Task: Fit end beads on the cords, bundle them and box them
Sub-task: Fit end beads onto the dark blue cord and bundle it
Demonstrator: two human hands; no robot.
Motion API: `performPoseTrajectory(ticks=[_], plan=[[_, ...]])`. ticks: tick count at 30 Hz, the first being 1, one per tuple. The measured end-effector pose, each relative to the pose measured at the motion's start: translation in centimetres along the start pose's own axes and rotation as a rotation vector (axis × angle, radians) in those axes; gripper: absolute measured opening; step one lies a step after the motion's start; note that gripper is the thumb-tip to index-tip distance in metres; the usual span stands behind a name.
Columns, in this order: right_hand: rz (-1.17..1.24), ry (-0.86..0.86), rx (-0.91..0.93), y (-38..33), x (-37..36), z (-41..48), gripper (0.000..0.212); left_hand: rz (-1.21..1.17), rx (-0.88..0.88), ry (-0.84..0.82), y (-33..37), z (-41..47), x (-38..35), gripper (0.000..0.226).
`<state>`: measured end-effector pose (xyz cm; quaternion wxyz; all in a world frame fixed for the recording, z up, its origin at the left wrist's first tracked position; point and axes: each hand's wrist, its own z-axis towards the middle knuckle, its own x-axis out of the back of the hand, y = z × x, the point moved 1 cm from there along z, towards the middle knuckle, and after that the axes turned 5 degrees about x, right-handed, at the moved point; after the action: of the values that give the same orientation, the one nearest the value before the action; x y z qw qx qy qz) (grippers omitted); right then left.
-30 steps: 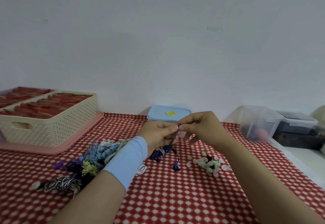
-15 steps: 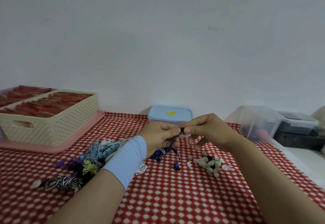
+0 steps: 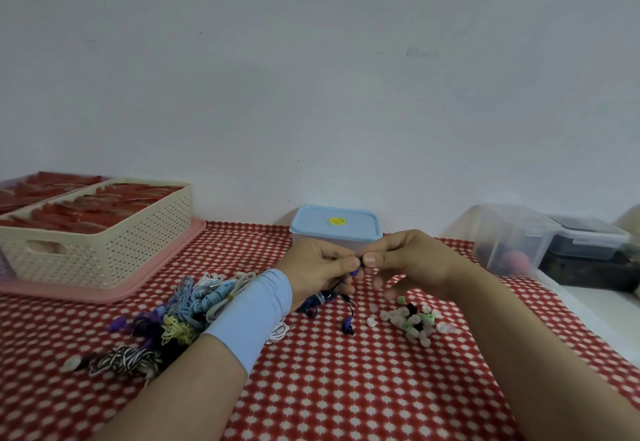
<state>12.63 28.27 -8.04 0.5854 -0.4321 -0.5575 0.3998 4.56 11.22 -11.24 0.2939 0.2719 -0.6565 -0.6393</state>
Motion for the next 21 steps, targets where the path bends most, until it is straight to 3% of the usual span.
performPoseTrajectory(ticks=[5,9,21], plan=[[0.094,-0.047,-0.039,0.07,0.34,-0.08,0.023,-0.06,-0.019,-0.023,0.22,0.05,-0.36,0.009],[0.131,-0.022,-0.034,0.25,0.14,0.3,0.019,-0.088,-0.04,-0.009,0.02,0.14,-0.29,0.012],[-0.058,0.082,0.155,-0.18,0.1,0.32,0.008,-0.205,0.09,0.035,-0.44,0.47,-0.03,0.015]])
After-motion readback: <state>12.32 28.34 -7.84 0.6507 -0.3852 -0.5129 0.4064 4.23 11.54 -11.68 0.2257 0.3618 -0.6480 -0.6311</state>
